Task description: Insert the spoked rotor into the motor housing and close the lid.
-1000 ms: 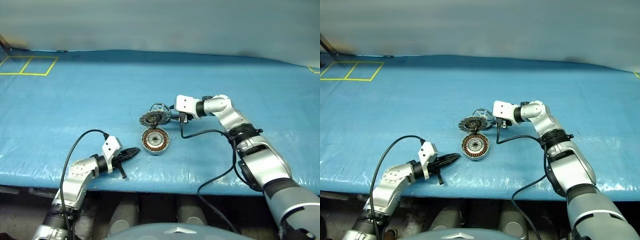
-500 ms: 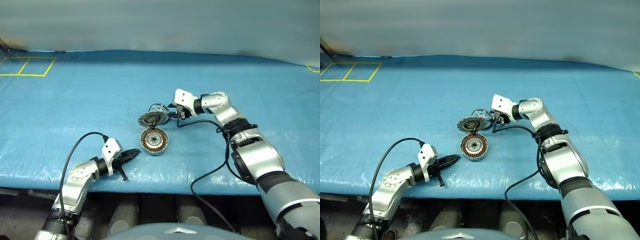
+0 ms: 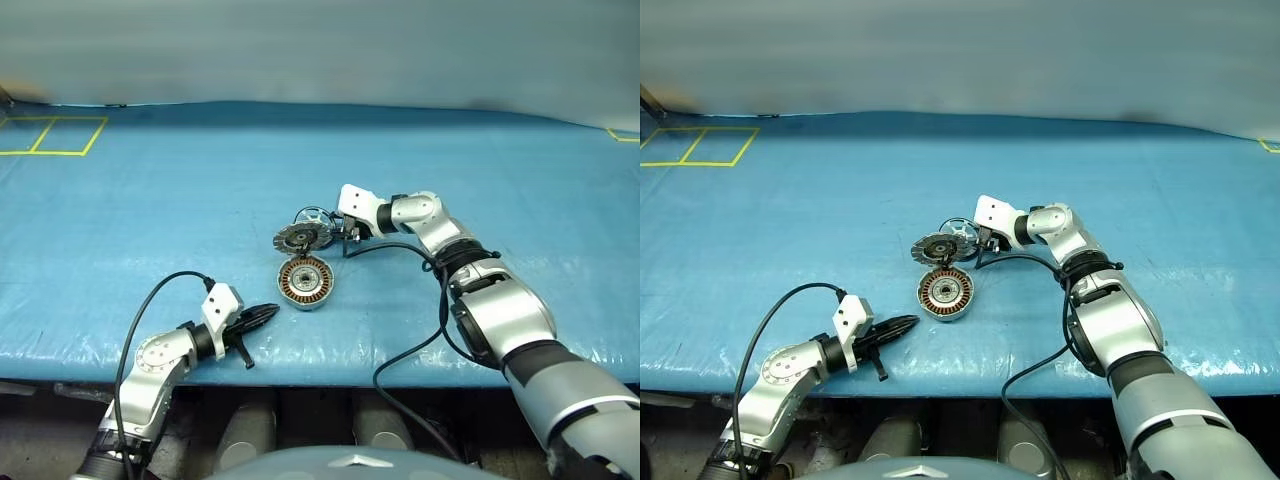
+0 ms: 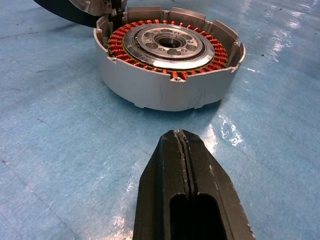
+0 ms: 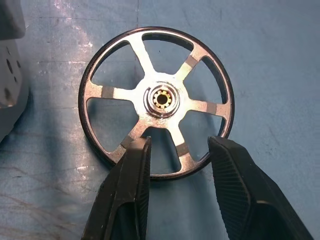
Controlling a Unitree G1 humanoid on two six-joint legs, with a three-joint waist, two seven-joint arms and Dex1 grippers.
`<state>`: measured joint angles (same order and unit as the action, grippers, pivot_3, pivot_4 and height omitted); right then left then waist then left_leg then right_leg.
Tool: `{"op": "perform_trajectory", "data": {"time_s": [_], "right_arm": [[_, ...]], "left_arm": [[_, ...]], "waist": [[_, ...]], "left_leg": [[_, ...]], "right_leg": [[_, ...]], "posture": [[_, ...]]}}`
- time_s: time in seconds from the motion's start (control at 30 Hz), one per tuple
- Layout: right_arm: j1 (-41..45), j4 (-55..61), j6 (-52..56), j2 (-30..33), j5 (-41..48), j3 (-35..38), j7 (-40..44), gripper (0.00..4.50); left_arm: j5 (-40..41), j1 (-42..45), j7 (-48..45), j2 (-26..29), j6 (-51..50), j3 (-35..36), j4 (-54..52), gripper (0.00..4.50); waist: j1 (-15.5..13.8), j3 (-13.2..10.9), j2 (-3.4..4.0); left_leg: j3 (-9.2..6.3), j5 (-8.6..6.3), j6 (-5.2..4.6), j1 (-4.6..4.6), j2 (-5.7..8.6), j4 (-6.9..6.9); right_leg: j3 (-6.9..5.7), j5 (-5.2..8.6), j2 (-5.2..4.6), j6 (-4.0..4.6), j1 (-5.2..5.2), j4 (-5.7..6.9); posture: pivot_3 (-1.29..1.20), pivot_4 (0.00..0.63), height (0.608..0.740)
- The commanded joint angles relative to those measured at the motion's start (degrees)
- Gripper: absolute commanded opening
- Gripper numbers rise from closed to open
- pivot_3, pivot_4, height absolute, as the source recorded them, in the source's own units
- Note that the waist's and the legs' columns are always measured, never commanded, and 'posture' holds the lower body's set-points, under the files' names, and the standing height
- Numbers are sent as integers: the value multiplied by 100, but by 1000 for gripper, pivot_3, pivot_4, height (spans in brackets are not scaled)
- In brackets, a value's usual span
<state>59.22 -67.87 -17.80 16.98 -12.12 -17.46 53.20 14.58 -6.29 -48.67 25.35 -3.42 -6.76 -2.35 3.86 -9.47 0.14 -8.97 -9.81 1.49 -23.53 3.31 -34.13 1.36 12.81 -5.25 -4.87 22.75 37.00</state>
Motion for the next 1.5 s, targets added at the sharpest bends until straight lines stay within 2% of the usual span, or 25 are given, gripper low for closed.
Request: {"op": "perform_trajectory", "data": {"time_s": [0.03,0.2,0.3,0.43,0.67,0.83,1.0,1.07,1.17,1.33,1.5], "right_arm": [[228,74,-193,-70,-29,69,-15,1878],[235,-80,-37,-126,-245,-57,46,1878],[204,-177,72,-165,-332,-90,17,1310],[167,-181,142,-195,-321,-3,-22,14],[52,30,146,-21,-158,247,-265,14],[-198,469,190,469,103,785,-1137,14],[-1269,2292,642,1188,405,1172,-1093,14],[-2108,3585,1129,1547,627,1326,-818,14],[-3581,5655,2208,1908,1421,1661,-300,14],[-5085,7632,3476,1999,2545,1853,118,14],[-5435,8496,4081,1654,3264,1850,-55,14]], "left_arm": [[31,-88,49,48,-10,95,-145,0],[30,-79,96,46,13,102,-134,0],[36,-73,114,57,13,110,-147,0],[27,-71,126,80,16,117,-143,0],[39,44,87,77,26,104,-69,0],[108,164,-37,66,67,100,18,0],[114,319,-159,63,154,139,187,0],[97,405,-250,68,226,142,326,0],[101,576,-351,29,346,170,557,0],[146,831,-423,-54,407,275,899,0],[100,966,-540,-30,504,244,1119,0]], "waist": [[1,0,0],[2,0,1],[3,1,2],[2,1,2],[1,1,2],[-43,1,1],[-73,1,2],[-81,1,2],[-124,3,5],[-84,3,10],[-89,2,7]], "left_leg": [[0,0,0,0,0,0],[0,1,1,2,-2,0],[0,2,3,5,-2,0],[-1,5,8,9,-3,0],[-1,8,10,11,-3,0],[-3,9,11,6,-1,0],[-6,8,9,-1,1,3],[-6,7,7,-1,-1,6],[-7,2,0,-5,1,7],[13,-2,-8,-4,-1,-16],[16,-2,-10,-5,-4,-66]], "right_leg": [[0,0,0,0,0,0],[0,1,2,1,-1,2],[1,0,3,1,-2,4],[1,2,5,3,-3,12],[2,4,5,6,-2,19],[2,4,5,7,-1,19],[2,4,4,7,1,13],[2,5,4,7,1,11],[0,9,1,4,0,5],[6,23,-9,-34,-5,7],[4,33,-9,-11,-23,11]], "posture": [[0,150,740],[0,150,740],[0,150,740],[0,150,740],[0,150,740],[0,150,740],[0,150,740],[0,150,740],[0,150,740],[0,150,740],[0,150,740]]}}
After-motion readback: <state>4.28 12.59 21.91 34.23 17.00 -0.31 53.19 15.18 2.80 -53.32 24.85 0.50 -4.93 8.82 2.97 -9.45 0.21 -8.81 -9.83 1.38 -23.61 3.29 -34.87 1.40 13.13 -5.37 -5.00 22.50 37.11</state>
